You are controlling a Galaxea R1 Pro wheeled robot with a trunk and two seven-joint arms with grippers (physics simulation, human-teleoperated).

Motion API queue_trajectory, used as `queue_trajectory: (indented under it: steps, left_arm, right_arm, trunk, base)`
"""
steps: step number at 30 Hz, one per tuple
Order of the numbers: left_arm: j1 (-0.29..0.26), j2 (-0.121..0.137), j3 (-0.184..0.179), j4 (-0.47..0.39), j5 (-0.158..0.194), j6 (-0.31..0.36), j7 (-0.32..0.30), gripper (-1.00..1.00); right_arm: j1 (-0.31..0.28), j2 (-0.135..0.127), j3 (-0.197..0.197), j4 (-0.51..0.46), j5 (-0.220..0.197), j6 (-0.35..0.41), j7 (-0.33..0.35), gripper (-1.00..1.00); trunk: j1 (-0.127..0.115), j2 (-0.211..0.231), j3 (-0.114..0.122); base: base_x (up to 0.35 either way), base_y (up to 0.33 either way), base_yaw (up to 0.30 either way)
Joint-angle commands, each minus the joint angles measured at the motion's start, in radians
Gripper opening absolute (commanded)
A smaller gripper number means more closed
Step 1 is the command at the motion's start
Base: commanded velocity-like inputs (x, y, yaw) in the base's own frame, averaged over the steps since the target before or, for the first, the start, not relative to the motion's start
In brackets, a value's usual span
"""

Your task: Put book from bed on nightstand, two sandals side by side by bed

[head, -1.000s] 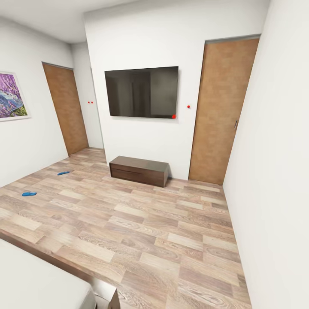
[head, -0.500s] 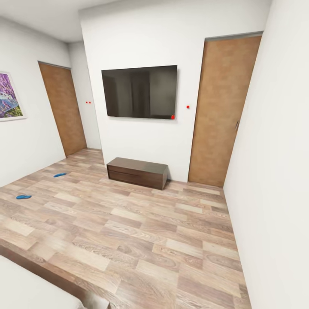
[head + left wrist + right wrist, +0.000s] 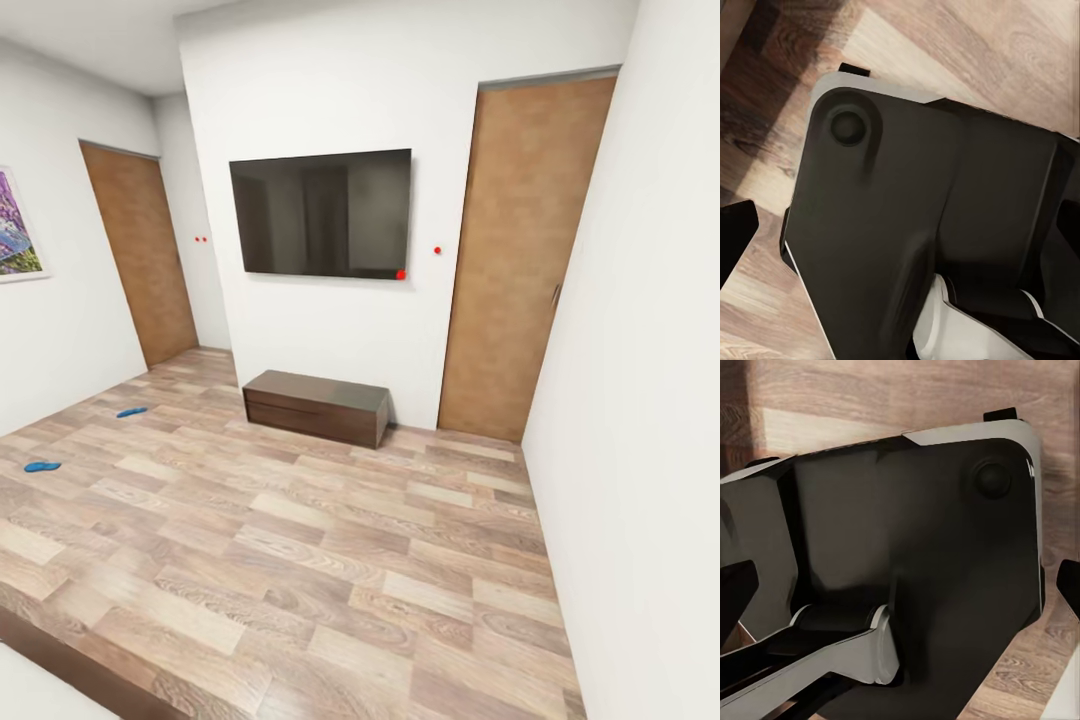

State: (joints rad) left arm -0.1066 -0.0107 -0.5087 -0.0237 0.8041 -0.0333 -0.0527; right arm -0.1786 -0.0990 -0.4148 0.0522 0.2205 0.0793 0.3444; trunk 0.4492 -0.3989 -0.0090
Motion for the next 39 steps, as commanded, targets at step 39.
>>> queue_trajectory:
  steps: [39]
  left_arm:
    - [-0.001,-0.003,-0.008,-0.001,0.010,-0.004,-0.004,1.00]
  right_arm:
    - [-0.001,-0.001,-0.009,0.002,0.008,0.002,0.003,1.00]
  trunk:
    - [0.001,-0.001,-0.001]
  base:
    - [0.212,-0.073,0.000]
